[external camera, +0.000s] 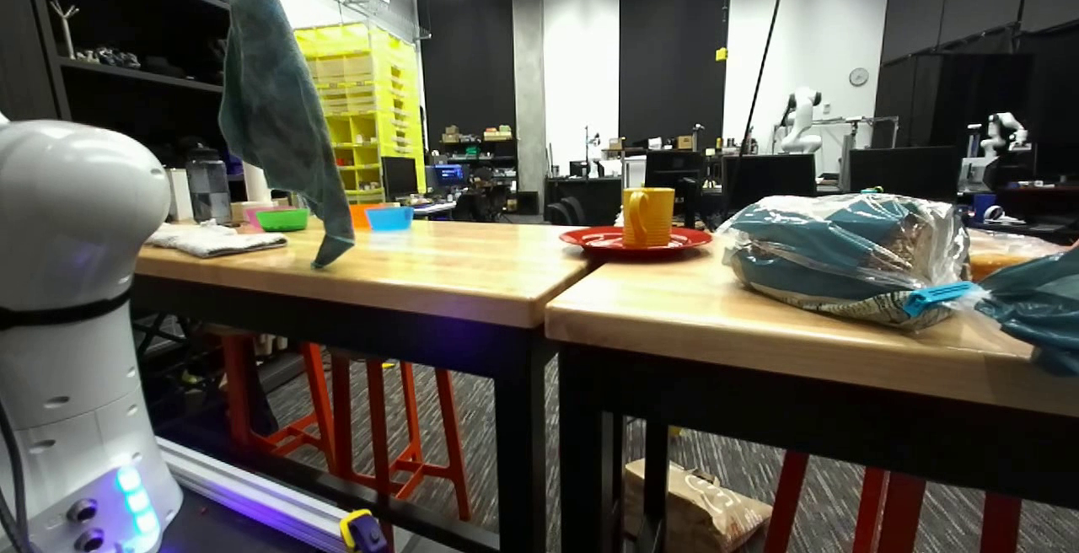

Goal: Unfold the towel on the table

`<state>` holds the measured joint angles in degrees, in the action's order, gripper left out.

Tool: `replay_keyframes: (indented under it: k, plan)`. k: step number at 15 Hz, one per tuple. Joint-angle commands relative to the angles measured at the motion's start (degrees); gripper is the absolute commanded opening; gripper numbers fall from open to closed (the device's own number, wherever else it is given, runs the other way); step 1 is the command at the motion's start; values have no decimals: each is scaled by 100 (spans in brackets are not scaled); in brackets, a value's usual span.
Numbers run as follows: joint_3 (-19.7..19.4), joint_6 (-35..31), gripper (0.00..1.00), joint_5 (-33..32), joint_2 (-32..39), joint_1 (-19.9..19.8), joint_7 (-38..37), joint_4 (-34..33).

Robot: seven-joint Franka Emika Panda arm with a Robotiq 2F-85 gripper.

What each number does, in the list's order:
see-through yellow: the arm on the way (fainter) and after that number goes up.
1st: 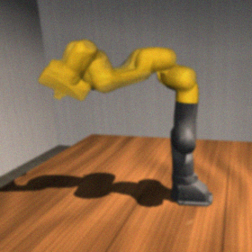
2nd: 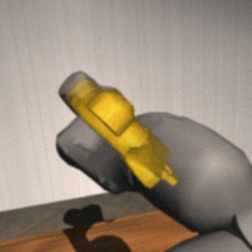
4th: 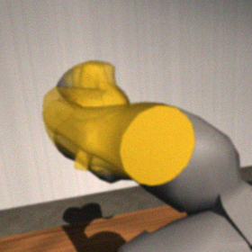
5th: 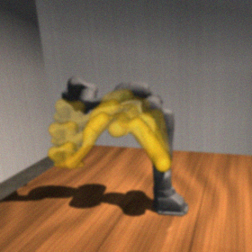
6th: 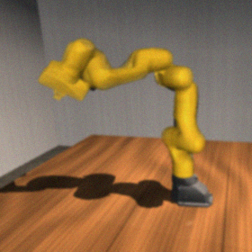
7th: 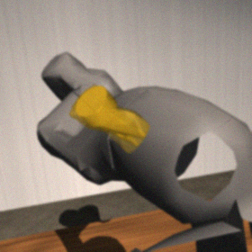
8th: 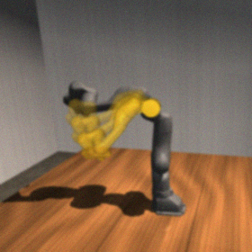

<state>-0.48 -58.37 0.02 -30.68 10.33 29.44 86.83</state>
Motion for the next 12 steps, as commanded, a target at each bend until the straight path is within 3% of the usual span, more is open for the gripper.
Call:
replay_keyframes:
  k: [1,7,12]
  plan:
    - [62,333,1,167,76,147,3,-235]
    - [25,469,1,381,443,240,134,-466]
    - [229,676,1,420,527,209,-28,-594]
